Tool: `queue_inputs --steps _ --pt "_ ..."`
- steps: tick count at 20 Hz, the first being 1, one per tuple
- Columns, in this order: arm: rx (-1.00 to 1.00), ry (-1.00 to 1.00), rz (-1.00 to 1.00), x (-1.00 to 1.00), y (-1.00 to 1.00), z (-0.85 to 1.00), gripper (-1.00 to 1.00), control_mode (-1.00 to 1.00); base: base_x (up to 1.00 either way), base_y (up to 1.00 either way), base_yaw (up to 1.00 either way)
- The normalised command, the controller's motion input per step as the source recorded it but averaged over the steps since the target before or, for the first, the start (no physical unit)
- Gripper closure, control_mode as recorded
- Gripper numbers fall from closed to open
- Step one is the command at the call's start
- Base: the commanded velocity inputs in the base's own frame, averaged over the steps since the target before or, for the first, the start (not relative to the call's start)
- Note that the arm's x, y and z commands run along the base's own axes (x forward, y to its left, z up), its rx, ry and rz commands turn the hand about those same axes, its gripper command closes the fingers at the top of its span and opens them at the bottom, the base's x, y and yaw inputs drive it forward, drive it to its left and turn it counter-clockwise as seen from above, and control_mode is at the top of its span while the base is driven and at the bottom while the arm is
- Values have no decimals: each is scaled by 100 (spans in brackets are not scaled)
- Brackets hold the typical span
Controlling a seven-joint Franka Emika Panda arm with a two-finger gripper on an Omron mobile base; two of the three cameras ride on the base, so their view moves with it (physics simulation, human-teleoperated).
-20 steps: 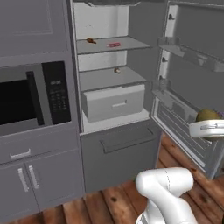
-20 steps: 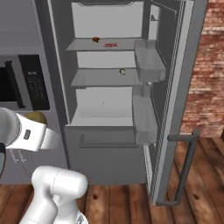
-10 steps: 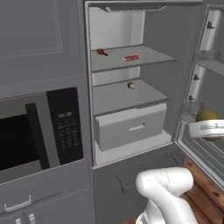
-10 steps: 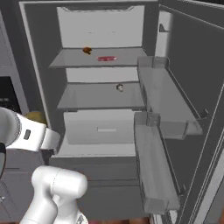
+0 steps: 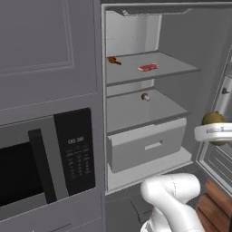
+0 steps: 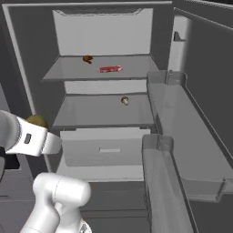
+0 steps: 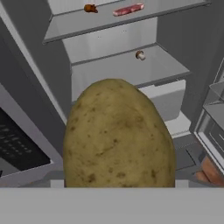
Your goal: Transport the steak and potato to the fridge. Place the steak on the rack containing meat and place the potato on the rack containing the vegetable, ensuring meats and vegetables are on different racks.
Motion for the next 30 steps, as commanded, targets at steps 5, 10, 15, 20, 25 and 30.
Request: queue_inputs --steps 5,10,15,20,25,30 --pt "0 0 0 0 0 0 100 100 86 -9 14" --pt "0 0 0 0 0 0 100 100 96 -4 23" --pt "0 0 0 0 0 0 100 100 100 -6 34" --pt "0 0 12 80 0 -40 100 -100 20 0 6" --pt "0 -3 7 97 -17 -50 100 -100 0 0 0" --pt "0 -4 2 94 -17 -42 100 -100 0 0 0"
